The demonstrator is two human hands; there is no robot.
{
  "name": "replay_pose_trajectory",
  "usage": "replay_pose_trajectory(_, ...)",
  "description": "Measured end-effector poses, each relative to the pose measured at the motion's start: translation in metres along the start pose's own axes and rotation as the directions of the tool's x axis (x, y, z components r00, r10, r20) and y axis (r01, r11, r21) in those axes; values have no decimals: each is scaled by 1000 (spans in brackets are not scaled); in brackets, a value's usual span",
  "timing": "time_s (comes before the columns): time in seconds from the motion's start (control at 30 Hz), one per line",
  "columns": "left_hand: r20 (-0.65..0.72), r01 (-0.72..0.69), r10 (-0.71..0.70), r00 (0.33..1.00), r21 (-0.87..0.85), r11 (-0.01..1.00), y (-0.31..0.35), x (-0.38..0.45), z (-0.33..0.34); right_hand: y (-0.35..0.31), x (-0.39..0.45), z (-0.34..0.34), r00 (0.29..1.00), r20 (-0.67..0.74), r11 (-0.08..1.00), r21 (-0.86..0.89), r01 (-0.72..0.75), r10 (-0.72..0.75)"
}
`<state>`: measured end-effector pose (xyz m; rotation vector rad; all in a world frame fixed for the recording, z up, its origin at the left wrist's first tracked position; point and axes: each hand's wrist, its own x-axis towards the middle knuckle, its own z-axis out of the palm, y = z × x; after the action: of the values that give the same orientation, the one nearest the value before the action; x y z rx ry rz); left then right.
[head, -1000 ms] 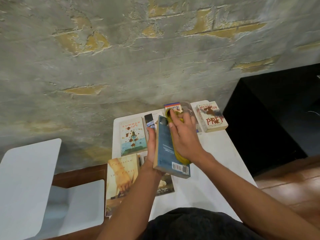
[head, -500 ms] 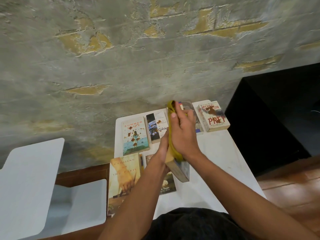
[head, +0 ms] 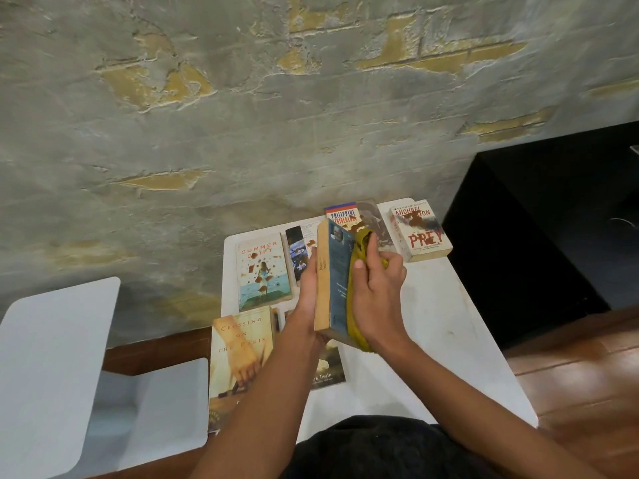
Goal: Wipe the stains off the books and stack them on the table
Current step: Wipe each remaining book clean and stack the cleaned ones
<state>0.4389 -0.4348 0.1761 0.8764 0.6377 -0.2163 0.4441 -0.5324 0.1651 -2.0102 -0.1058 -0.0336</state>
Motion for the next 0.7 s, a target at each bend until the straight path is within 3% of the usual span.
replay_pose_trajectory(0.2,57,105,-103,993,-31,994,-4,-14,14,-13,33,-1,990,-32,990,-26,136,-137)
replay_pose_trajectory(0.33,110,233,-231,967,-10,972,-3,-21,13,1,68,-15,994,-99,999,-38,33,-36)
replay_pose_trajectory(0.47,65,131,-131,989,13,991,4,-21,20,10,64,-22,991,-125,997,-58,-46,39)
replay_pose_trajectory(0.6,-2,-9,9,1000,44,999,6,-2,28,0,22,-7,999,-12,999,30,-37,38)
replay_pose_trajectory(0.7,29,7,-5,1000,-61,998,-3,0,25,-14,1,-5,1000,1,994,101,-30,30)
